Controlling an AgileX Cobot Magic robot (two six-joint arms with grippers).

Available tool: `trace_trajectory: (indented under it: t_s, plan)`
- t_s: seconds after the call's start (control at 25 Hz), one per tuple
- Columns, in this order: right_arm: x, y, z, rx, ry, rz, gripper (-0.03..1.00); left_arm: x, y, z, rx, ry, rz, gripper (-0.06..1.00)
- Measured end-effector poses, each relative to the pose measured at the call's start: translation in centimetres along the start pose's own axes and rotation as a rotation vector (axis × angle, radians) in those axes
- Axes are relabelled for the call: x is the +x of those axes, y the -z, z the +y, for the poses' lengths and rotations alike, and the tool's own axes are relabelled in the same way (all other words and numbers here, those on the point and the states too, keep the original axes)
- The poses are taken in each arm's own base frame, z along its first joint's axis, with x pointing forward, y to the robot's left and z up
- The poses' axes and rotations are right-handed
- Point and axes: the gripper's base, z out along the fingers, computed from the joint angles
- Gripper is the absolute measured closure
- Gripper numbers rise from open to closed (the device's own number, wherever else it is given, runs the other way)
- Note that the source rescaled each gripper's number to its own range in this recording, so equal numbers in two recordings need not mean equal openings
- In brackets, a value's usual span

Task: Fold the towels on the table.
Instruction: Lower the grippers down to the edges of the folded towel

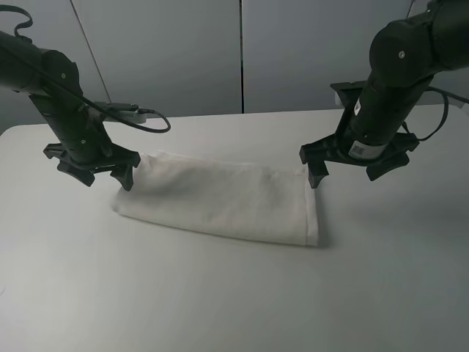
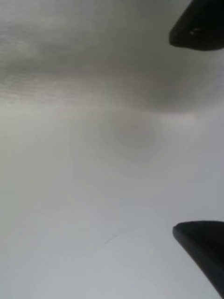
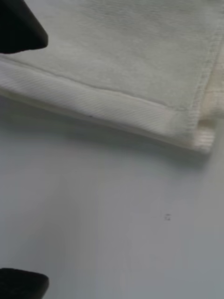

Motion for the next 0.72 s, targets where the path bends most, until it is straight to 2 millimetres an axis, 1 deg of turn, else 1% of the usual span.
trace_trajectory:
  t_s: [0.08,0.16,0.36,0.72]
  plan:
    - [0.0,-0.3,0.0,0.0,0.001,0.01,-0.03,-0.2,-1.0,-0.1,-0.001,-0.007,0.017,-0.02]
    - [0.0,-0.4,0.0,0.001,0.007,0.012,-0.03,-0.6,-1.4,-0.1,0.001,-0.01,0.011,-0.02]
    - [-0.1,-0.6,0.1,-0.002,0.019,0.006,-0.03,-1.5,-1.5,-0.2,0.008,-0.017,-0.033,-0.02]
    - [-0.4,-0.6,0.2,-0.014,0.024,-0.026,-0.03,-1.6,-1.5,0.2,-0.023,-0.053,-0.044,-0.02]
